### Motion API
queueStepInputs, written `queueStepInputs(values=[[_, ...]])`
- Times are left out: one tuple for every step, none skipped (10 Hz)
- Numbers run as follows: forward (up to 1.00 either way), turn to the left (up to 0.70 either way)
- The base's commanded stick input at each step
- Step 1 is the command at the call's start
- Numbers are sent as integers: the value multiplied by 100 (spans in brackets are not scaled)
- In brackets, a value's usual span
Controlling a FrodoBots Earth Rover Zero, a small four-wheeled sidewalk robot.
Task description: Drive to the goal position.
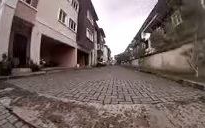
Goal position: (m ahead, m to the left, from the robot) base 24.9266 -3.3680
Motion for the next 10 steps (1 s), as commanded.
queueStepInputs(values=[[50, 0], [50, 0], [50, 0], [50, 0], [50, 0], [50, 0], [50, 0], [50, 0], [50, 0], [50, 0]])
